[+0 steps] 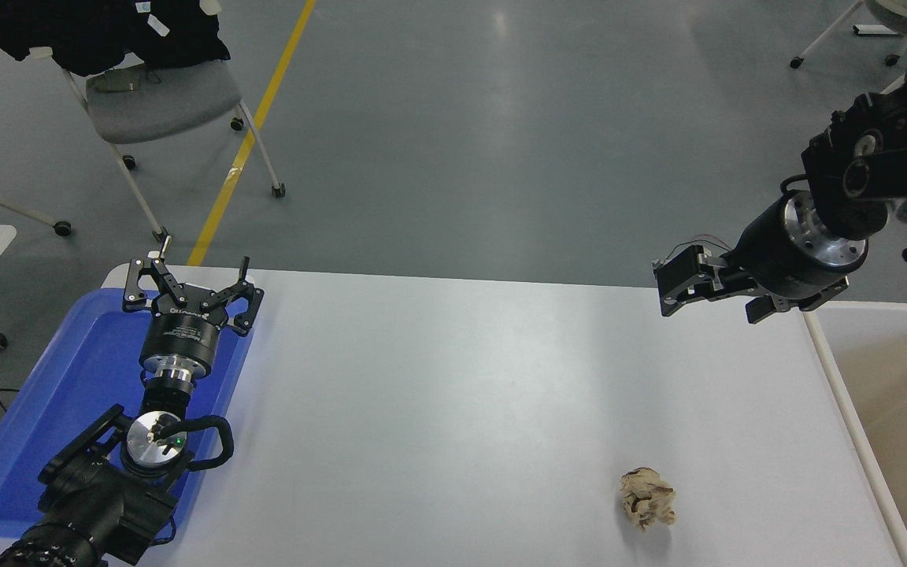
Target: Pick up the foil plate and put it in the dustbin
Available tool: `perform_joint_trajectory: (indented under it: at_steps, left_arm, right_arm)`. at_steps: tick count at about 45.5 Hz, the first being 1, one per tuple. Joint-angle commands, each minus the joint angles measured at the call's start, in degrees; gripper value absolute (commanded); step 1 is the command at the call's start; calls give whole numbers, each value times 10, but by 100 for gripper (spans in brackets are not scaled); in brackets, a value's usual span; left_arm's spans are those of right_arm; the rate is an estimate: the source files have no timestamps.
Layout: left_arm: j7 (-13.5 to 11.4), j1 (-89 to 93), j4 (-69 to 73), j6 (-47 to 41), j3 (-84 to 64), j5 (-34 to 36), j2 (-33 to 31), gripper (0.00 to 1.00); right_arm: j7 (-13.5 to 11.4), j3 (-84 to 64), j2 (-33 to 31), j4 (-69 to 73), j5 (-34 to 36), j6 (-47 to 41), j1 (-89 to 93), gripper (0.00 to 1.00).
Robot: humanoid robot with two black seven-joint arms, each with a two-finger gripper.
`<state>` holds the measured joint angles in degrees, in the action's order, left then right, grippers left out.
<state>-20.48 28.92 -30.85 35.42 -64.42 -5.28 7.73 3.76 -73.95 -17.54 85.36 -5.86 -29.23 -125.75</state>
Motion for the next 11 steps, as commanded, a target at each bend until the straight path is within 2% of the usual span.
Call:
perform_joint_trajectory:
  at_steps: [1,11]
  left_arm:
    - [0,0,0,0,0,0,0,100]
    - [0,0,0,0,0,0,0,100]
  right_arm:
    - [-18,-1,0,1,4,-4,8,100]
    - [-24,-1,0,1,2,-7,9,100]
